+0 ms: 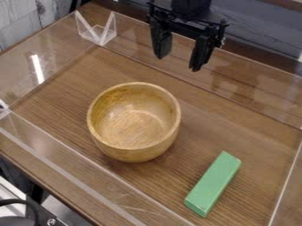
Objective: Put the green block in the brown bowl
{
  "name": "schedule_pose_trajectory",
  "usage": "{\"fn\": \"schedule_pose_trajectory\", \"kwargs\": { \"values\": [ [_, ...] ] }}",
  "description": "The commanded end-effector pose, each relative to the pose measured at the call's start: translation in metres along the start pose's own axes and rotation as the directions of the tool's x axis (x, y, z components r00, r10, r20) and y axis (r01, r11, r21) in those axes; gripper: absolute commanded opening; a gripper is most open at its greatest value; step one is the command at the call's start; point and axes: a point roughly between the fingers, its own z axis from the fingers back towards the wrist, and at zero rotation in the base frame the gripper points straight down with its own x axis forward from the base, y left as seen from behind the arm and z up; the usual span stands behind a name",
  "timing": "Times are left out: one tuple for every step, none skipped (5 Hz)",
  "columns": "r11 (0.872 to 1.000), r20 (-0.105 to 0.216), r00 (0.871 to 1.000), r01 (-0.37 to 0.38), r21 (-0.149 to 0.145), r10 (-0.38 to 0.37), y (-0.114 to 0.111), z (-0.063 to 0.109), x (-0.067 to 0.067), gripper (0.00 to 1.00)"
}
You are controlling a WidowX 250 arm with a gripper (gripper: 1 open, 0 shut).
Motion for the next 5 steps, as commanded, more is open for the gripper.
{"fn": "schedule_pose_trajectory", "kwargs": {
  "values": [
    [0.999, -0.016, 0.998, 0.053, -0.005, -0.053, -0.020, -0.016, -0.019, 1.00],
    [0.993, -0.031, 0.992, 0.121, -0.014, -0.121, -0.049, -0.037, -0.045, 1.00],
    [0.985, 0.006, 0.985, 0.172, -0.010, -0.172, -0.081, -0.054, -0.063, 1.00],
    [0.982, 0.033, 0.982, 0.186, -0.010, -0.186, -0.099, -0.075, -0.071, 1.00],
    [0.980, 0.053, 0.979, 0.200, -0.019, -0.199, -0.106, -0.095, -0.072, 1.00]
  ]
}}
